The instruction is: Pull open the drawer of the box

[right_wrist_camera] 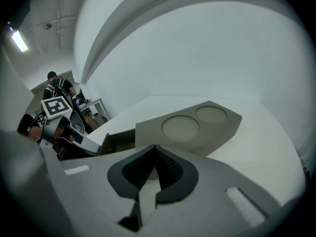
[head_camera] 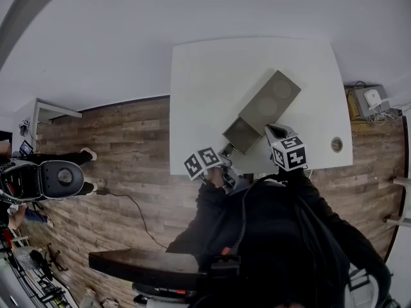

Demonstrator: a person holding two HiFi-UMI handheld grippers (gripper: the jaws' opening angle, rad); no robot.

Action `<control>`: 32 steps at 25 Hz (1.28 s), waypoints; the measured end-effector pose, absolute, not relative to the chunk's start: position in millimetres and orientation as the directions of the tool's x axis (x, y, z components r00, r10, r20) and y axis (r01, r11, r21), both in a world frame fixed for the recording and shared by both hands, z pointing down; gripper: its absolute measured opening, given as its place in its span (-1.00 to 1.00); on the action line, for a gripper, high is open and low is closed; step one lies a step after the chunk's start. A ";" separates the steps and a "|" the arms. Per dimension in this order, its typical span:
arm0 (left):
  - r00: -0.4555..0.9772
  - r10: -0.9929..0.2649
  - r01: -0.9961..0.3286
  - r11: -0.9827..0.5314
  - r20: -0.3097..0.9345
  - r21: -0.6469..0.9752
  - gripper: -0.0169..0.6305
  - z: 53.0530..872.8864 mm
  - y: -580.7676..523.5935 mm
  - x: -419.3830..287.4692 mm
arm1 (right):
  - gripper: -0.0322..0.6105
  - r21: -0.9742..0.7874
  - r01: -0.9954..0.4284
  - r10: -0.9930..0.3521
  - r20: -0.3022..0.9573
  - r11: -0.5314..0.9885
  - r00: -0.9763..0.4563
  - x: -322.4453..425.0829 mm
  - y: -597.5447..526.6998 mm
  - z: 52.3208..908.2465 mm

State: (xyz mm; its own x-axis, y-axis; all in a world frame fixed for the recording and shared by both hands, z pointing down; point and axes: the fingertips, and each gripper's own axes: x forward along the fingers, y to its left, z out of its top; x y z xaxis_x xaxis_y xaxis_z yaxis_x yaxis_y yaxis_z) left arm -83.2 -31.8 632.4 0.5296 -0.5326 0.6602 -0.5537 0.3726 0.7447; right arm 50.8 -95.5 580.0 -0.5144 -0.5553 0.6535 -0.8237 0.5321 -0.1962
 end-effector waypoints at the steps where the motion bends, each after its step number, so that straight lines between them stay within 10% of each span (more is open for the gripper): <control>1: 0.530 -0.533 -0.554 0.372 0.660 0.745 -0.87 632.5 -31.4 -83.3 | -0.92 -0.197 -0.824 -0.556 0.653 0.532 -0.515 50.8 -95.2 580.0; 32: 0.525 -0.529 -0.549 0.388 0.666 0.741 -0.88 633.0 -24.7 -88.3 | -0.92 -0.197 -0.823 -0.558 0.649 0.533 -0.517 52.0 -94.3 580.5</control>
State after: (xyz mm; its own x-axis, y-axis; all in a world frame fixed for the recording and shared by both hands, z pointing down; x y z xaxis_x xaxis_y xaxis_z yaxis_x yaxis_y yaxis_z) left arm -88.3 -24.7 633.0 0.5254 -0.5291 0.6664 -0.5489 0.3877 0.7406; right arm 52.0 -94.3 580.5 -0.5171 -0.5580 0.6490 -0.8228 0.5330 -0.1972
